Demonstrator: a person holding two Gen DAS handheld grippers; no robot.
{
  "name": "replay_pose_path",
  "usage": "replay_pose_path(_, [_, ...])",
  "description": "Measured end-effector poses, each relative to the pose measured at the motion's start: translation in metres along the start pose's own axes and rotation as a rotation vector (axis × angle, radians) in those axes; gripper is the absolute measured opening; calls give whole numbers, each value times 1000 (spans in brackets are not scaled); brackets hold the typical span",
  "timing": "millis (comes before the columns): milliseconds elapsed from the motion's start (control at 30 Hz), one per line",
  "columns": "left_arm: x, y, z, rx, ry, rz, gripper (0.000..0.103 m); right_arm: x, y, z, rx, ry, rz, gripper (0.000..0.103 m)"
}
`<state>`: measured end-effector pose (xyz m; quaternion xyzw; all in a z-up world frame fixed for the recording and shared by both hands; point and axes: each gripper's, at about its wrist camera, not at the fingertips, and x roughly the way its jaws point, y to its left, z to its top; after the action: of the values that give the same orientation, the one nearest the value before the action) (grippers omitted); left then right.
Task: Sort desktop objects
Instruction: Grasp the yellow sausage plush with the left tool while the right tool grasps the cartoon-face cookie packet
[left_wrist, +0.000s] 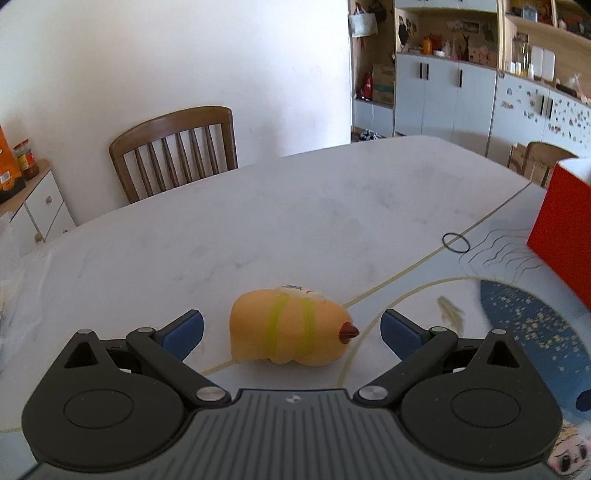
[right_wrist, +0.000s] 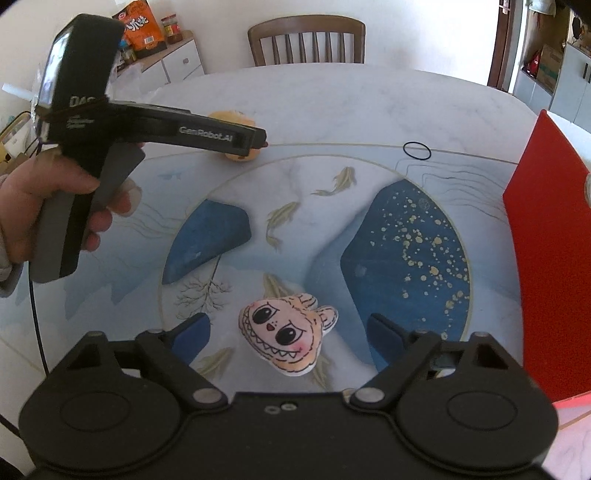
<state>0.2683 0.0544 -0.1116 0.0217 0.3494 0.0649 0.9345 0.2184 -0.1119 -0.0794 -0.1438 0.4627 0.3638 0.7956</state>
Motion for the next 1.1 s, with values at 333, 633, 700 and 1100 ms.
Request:
replay_pose_path(333, [9, 1, -2, 28, -6, 12, 102, 7, 0, -1, -9, 15, -13, 77])
replay_pose_path(633, [15, -4, -2, 60, 20, -18, 88, 7, 0, -1, -15, 16, -22, 62])
replay_pose_path(700, [15, -5, -3, 66, 27, -11, 83, 6, 0, -1, -15, 15, -24, 59])
replay_pose_path(1100, [2, 2, -8, 1, 37, -27, 73, -3, 0, -2, -22, -8, -25, 55])
